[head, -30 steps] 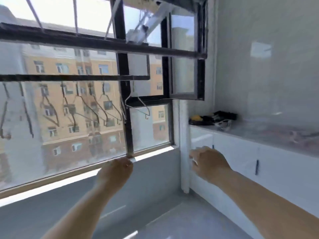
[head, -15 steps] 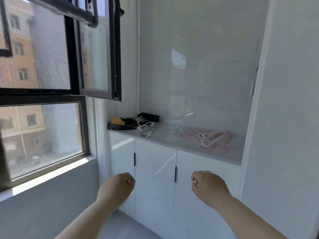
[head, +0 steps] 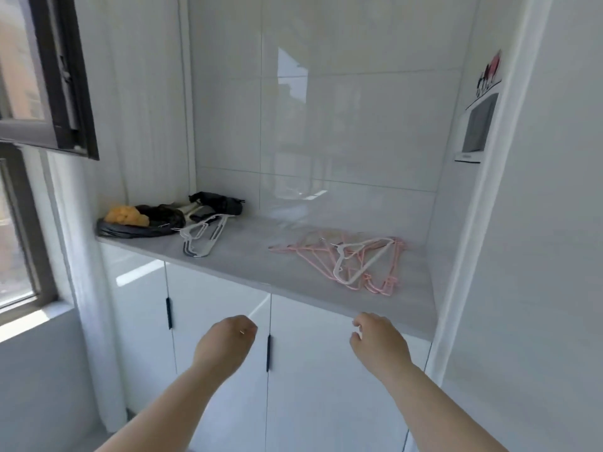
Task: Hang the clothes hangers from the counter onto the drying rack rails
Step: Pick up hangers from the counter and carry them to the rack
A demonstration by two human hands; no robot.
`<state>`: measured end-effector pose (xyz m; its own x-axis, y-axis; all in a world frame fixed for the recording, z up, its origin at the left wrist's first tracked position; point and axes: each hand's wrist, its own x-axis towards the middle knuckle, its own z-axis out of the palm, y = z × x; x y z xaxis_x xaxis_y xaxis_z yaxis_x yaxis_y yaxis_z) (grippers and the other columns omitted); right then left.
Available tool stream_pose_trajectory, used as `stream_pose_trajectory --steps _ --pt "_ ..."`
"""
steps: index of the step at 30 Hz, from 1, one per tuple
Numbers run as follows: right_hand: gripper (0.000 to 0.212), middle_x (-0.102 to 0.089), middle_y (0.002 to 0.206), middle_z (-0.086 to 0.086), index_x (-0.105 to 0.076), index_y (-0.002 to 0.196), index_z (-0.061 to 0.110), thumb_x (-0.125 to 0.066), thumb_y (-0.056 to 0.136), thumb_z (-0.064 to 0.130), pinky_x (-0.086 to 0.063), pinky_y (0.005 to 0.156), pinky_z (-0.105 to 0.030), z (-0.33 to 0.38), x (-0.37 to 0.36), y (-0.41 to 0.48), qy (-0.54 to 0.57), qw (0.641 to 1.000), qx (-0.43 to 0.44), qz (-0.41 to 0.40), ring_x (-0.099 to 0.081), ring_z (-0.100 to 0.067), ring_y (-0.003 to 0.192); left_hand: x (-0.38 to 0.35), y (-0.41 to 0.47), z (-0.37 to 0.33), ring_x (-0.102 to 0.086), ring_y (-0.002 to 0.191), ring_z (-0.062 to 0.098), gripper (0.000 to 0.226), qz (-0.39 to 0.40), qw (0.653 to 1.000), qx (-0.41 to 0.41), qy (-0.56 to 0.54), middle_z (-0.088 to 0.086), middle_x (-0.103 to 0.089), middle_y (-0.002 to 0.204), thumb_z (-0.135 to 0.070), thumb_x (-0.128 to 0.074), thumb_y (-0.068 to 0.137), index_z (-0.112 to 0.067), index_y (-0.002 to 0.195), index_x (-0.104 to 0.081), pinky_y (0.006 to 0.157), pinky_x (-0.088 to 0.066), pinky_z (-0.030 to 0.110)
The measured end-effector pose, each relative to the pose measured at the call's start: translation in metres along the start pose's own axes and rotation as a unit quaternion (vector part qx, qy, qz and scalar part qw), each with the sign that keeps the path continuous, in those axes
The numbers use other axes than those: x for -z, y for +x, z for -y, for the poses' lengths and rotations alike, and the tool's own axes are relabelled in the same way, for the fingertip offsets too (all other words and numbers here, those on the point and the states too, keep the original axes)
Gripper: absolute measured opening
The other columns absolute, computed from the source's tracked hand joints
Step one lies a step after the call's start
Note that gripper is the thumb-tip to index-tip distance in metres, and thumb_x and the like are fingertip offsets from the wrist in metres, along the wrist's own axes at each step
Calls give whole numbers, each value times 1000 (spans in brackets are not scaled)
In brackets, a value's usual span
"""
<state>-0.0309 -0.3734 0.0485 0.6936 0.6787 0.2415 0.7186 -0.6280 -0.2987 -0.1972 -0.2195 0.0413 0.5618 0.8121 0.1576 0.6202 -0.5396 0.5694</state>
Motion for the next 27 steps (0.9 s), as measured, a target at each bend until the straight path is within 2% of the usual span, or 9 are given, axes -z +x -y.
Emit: stream_pose_trajectory --steps 7,13,15,16,17,19,21,23,27 --pt "34 -46 131 -7 -44 127 9 -39 94 17 -37 94 -27 -31 -25 103 3 999 26 32 -40 -23 123 -54 77 -36 -45 124 11 34 -29 999 -25 25 -14 -41 140 -25 -32 99 -27 129 -47 94 -35 21" --pt "45 -40 137 -5 -36 135 11 -43 91 17 -27 103 -25 -50 -58 156 -14 998 56 21 -34 -21 128 -91 123 -37 -8 143 12 54 -17 998 -22 65 -5 -7 155 -38 -28 98 -27 146 -7 114 -8 26" --pt "54 -44 136 -10 -42 133 8 -58 82 19 -32 104 -28 -52 -68 169 -36 998 55 -13 -40 -25 127 -99 141 -36 -1 144 12 57 -23 996 -22 79 -4 -1 156 -43 -24 98 -26 146 1 115 -2 26" --pt "59 -55 125 -14 -55 121 4 -74 67 19 -43 96 -33 -53 -75 177 -29 997 57 -47 -53 -29 116 -103 150 -36 2 144 12 58 -20 995 -27 94 -4 1 156 -47 -19 97 -26 146 3 115 1 27" --pt "64 -66 105 -14 -66 102 4 -86 44 20 -54 79 -36 -57 -83 185 -31 995 61 -67 -65 -31 95 -107 158 -35 4 144 11 62 -12 993 -30 110 -5 2 156 -54 -12 93 -26 146 4 115 3 27" --pt "67 -71 80 -7 -72 81 10 -89 17 23 -56 57 -34 -61 -97 196 -37 995 52 -82 -70 -26 70 -117 170 -32 6 144 10 78 12 992 -25 123 -6 3 156 -66 4 78 -28 146 4 115 5 28" --pt "68 -71 78 -2 -74 84 13 -90 20 29 -57 59 -32 -62 -107 204 -43 993 67 -90 -70 -25 72 -128 172 -28 10 143 9 106 26 993 -7 117 -8 6 155 -80 23 55 -29 146 3 115 5 30" --pt "59 -69 72 2 -73 80 16 -90 25 31 -56 59 -27 -61 -109 210 -49 989 87 -106 -68 -24 71 -137 174 -24 14 142 10 136 38 991 12 127 -10 10 155 -75 47 24 -31 145 4 115 7 32" --pt "41 -59 52 6 -65 59 19 -91 28 27 -50 54 -22 -55 -106 219 -54 982 97 -154 -62 -21 58 -136 177 -21 15 142 8 141 60 987 22 151 -11 12 155 -68 53 17 -34 145 5 113 13 36"
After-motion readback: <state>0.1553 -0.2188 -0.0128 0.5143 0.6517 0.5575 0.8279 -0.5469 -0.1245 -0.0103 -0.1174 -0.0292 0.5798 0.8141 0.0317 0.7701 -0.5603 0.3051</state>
